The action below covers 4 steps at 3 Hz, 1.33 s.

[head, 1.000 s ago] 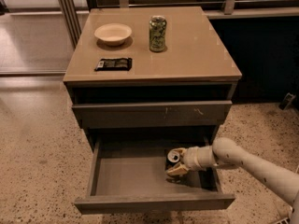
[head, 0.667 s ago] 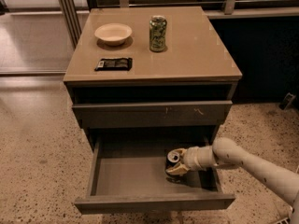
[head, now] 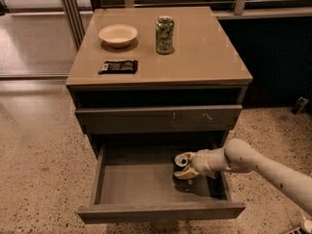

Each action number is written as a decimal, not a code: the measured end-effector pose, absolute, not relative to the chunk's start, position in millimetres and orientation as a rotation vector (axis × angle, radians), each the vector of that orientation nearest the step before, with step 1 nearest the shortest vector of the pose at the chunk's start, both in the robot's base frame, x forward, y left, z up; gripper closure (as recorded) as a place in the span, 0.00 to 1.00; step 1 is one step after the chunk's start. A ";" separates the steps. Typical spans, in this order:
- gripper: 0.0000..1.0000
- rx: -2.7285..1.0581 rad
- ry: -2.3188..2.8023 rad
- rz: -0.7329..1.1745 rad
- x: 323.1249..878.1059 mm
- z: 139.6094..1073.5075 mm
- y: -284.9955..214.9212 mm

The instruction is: Pick pepsi can from middle drawer and place on counter

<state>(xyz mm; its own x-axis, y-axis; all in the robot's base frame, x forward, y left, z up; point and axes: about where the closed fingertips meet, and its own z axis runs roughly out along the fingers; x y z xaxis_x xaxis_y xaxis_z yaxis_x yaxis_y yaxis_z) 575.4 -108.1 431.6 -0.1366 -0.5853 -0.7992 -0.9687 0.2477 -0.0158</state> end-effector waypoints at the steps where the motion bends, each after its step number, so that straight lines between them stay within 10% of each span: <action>1: 1.00 -1.440 1.763 0.710 572.1 482.7 -106.2; 4: 1.00 -1.557 1.664 0.578 566.9 662.7 -103.9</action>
Offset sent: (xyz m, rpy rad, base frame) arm -0.0036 -0.0090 0.2079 0.0223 -0.1024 0.0840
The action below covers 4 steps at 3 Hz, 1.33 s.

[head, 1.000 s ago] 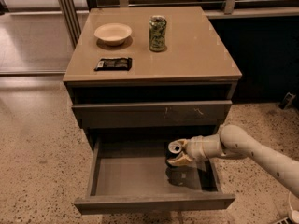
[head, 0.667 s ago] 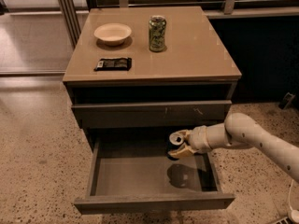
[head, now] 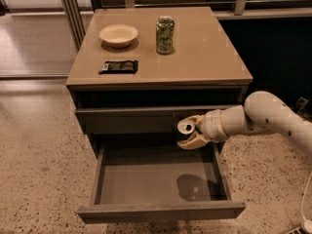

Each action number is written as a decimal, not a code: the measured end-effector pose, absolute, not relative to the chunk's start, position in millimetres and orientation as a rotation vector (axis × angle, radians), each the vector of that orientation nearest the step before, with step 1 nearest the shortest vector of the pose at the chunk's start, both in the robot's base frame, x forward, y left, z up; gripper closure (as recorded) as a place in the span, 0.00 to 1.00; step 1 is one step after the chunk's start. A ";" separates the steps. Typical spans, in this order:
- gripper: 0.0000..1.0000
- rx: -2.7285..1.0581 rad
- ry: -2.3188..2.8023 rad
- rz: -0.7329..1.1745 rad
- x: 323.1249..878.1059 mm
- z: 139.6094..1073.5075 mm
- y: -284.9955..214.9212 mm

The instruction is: Pick pepsi can from middle drawer and place on counter

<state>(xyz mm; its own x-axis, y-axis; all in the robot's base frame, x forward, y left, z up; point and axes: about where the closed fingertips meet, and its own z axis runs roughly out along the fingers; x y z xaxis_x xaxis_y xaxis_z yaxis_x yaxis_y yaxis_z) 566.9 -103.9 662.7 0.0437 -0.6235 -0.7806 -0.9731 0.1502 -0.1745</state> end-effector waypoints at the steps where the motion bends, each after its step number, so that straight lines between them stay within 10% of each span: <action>1: 1.00 -1.557 1.664 0.578 566.9 662.8 -103.9; 4: 1.00 -1.502 1.764 0.597 561.7 838.1 -116.6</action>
Offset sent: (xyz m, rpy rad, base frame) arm 0.0017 -0.0119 0.0666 0.0052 0.0228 -0.0294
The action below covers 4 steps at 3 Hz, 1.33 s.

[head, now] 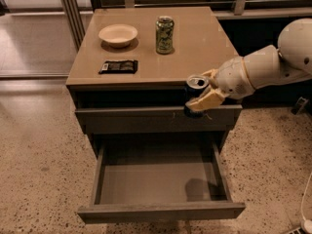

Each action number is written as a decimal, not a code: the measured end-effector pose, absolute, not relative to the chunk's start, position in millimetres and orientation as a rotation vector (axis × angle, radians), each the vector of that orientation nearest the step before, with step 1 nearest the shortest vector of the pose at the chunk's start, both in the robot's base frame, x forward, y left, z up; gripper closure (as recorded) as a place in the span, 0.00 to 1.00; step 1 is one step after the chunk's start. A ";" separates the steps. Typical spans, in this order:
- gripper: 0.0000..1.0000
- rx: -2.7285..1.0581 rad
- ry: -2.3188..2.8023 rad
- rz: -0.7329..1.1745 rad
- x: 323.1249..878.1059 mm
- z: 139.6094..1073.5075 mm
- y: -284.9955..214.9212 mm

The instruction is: Pick pepsi can from middle drawer and place on counter

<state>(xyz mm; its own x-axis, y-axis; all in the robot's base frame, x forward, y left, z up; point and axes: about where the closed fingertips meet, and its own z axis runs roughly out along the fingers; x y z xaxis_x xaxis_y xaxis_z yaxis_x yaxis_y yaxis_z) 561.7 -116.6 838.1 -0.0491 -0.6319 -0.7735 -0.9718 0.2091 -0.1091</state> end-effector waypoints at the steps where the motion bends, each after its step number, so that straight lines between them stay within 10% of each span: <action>1: 1.00 -1.493 1.751 0.490 557.6 974.2 -117.2; 4: 1.00 -1.407 1.752 0.359 625.2 968.0 -146.7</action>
Offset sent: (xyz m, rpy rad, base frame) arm -0.0048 0.0015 0.0948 -0.0405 -0.0347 -0.0253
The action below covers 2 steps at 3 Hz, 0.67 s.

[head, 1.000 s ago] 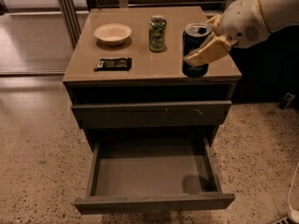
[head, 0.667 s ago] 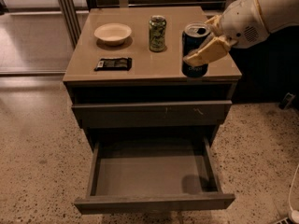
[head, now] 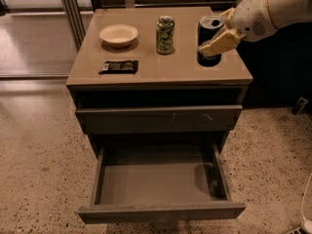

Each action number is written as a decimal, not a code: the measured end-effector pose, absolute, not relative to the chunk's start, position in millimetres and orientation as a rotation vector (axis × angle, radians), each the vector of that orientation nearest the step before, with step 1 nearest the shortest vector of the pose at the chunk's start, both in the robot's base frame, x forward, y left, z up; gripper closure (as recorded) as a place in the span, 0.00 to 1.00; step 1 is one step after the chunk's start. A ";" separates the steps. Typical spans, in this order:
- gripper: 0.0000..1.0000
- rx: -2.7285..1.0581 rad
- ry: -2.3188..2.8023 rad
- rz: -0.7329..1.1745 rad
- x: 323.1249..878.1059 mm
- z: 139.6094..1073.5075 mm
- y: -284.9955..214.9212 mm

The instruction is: Pick pepsi can from middle drawer and place on counter

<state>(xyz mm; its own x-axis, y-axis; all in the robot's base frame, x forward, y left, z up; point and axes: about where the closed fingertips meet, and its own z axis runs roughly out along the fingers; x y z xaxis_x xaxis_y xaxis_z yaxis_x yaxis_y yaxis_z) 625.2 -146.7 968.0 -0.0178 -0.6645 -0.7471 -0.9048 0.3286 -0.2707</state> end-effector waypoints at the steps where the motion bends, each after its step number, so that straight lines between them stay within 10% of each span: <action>1: 1.00 -1.365 1.759 0.332 666.6 959.9 -156.6; 2: 1.00 -1.308 1.773 0.345 699.9 946.4 -161.4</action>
Offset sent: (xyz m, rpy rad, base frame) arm 0.1157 -0.0290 -0.0327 0.0826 -0.0099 -0.1302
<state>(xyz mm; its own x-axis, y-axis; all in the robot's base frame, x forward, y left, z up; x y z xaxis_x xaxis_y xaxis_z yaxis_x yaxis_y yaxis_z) 699.9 -161.4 946.4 -0.0574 -0.6297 -0.7748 -0.8743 0.4063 -0.2654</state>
